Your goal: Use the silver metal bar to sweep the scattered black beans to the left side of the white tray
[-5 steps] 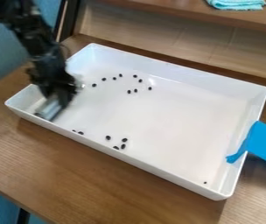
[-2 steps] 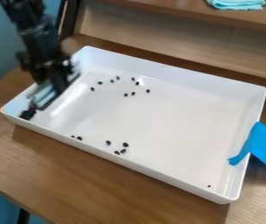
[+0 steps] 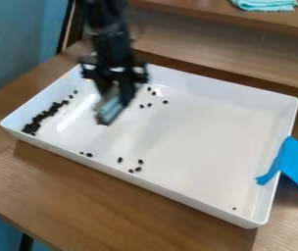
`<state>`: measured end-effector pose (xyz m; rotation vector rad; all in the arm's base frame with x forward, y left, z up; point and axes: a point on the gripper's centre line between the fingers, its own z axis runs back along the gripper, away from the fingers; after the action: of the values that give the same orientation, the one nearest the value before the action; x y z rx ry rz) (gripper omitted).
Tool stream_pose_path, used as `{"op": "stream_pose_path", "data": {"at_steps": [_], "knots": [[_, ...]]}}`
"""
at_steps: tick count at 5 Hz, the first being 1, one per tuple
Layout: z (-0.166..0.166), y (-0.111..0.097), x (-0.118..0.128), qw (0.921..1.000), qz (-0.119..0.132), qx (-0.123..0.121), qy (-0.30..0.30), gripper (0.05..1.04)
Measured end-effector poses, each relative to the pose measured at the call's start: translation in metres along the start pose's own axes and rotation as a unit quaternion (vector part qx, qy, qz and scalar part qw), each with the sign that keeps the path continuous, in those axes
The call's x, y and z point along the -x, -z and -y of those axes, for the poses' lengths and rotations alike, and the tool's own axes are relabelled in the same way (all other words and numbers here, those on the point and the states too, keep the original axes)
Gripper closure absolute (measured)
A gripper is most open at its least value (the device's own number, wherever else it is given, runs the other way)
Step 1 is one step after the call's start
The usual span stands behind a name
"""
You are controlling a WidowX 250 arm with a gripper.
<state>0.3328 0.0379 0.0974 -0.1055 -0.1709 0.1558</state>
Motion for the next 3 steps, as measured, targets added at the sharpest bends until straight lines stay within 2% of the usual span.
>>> {"op": "stream_pose_path", "data": {"at_steps": [1, 3], "knots": [[0.037, 0.005, 0.0, 0.9999, 0.01, -0.009, 0.002, 0.691], [0.053, 0.034, -0.004, 0.9992, 0.016, -0.036, 0.006, 0.691]]}}
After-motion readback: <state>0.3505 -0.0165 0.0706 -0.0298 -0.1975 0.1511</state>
